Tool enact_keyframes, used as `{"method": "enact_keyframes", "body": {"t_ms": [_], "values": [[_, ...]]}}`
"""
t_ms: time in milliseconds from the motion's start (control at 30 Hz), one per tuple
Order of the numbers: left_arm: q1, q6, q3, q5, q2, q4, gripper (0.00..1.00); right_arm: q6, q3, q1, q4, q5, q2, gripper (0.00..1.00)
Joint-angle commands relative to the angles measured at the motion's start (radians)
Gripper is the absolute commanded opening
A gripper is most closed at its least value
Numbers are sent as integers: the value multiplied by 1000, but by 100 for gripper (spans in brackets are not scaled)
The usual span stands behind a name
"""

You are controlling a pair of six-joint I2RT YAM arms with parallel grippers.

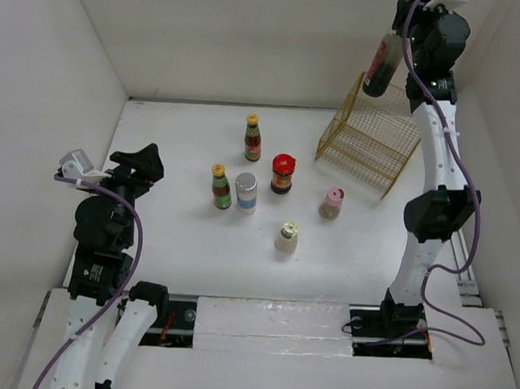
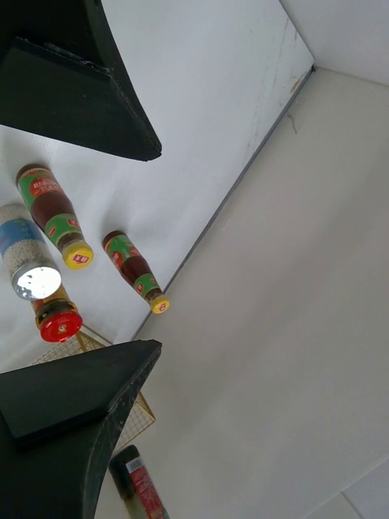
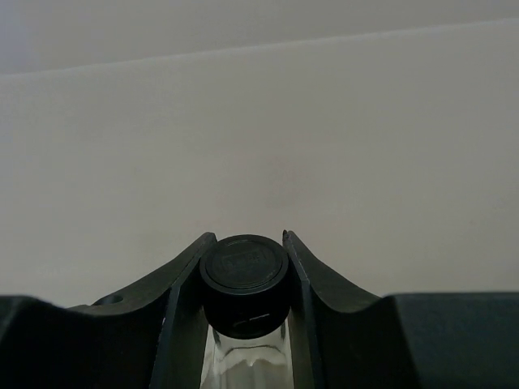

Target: Organize the condiment bottles

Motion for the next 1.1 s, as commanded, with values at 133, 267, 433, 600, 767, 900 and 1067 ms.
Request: {"method": "enact_keyframes", "body": {"t_ms": [133, 267, 433, 600, 767, 900, 1067], "values": [[5, 17, -2, 22, 17, 63, 88, 17, 164, -17, 130, 87, 77, 2], [5, 27, -2, 22, 17, 63, 88, 17, 178, -35, 166, 113, 100, 4], [5, 27, -2, 22, 26, 63, 88, 17, 152, -44, 184, 134, 122, 4], [5, 27, -2, 22, 35, 63, 88, 6, 13, -44, 230, 147, 93, 4], [5, 27, -2, 22, 35, 63, 88, -15, -218, -35, 311, 137, 39, 5], [5, 27, -2, 22, 45, 63, 88, -47, -350, -26, 362, 137, 2, 7], [5, 27, -2, 32, 35, 63, 88, -60, -414, -15, 362, 137, 11, 8]]}}
